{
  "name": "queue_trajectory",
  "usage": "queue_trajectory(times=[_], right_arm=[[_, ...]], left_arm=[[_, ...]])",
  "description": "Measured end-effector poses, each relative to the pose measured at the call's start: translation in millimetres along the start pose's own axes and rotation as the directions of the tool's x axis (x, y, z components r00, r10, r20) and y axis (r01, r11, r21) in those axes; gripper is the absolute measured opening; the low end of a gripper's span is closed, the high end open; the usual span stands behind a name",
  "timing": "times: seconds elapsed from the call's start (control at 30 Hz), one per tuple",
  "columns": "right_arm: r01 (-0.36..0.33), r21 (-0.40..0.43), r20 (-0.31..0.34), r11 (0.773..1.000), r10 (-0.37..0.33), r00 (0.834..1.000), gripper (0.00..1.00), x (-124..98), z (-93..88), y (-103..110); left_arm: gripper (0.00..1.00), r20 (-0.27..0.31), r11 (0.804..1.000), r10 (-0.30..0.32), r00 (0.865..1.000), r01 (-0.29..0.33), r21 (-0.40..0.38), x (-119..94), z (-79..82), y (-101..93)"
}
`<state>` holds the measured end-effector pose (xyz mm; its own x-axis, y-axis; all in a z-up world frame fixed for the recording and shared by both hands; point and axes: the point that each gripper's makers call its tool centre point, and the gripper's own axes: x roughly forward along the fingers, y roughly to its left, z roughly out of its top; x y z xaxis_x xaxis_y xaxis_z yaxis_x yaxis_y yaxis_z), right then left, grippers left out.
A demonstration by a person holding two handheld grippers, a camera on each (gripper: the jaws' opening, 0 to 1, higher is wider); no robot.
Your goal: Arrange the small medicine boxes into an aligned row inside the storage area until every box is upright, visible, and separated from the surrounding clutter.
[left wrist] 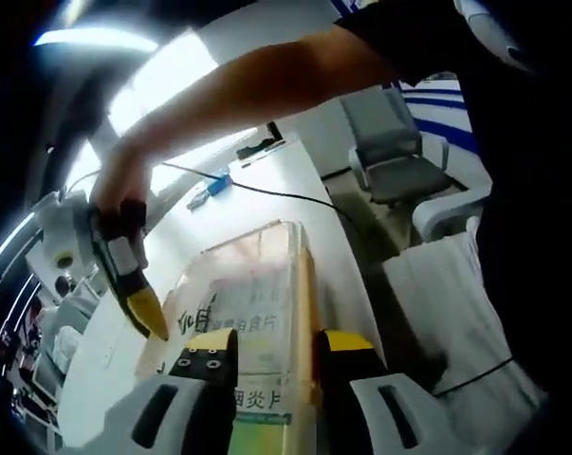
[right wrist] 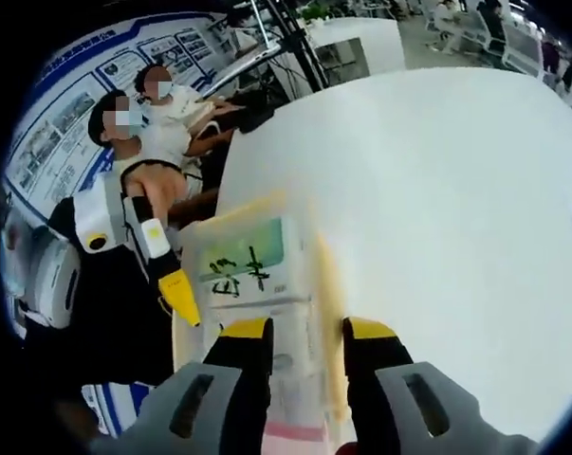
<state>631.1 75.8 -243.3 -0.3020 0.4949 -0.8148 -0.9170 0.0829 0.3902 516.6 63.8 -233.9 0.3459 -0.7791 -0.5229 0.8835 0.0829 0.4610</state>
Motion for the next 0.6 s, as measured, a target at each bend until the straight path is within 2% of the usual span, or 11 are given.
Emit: queue_trajectory(times=[0.1,0.17,0.37,0.43,0.5,0.6], right_arm=[[-0.011,0.032,-0.011,0.999,0.011,1.000,0.27,1.2,1.1,-1.3],[-0.014,0.018,-0.015,1.000,0.014,1.000,0.27,0.4,2.0,-3.8],[-0.056,0.059,0.005,0.997,0.055,0.998,0.26,0.8,4.5,-11.2],[-0.054,0.046,-0.010,0.997,0.054,0.998,0.26,0.7,4.7,-10.4],[-0.084,0.085,-0.032,0.993,0.087,0.996,0.25,4.1,2.4,-7.1],[-0.091,0.075,-0.011,0.993,0.092,0.996,0.26,4.8,5.6,-3.3]], left_arm=[[0.31,-0.004,1.000,-0.004,1.000,0.004,0.004,0.2,0.1,-0.1],[0.31,0.001,1.000,-0.006,1.000,0.006,0.002,0.3,-0.1,0.1],[0.31,0.004,1.000,-0.013,1.000,0.013,0.004,0.6,0.3,-0.8],[0.31,0.014,1.000,-0.013,1.000,0.013,0.002,0.4,0.2,-0.8],[0.31,0.015,1.000,-0.010,1.000,0.010,0.003,0.9,0.4,-0.1],[0.31,0.011,1.000,-0.011,1.000,0.011,0.004,2.1,-0.5,0.0]])
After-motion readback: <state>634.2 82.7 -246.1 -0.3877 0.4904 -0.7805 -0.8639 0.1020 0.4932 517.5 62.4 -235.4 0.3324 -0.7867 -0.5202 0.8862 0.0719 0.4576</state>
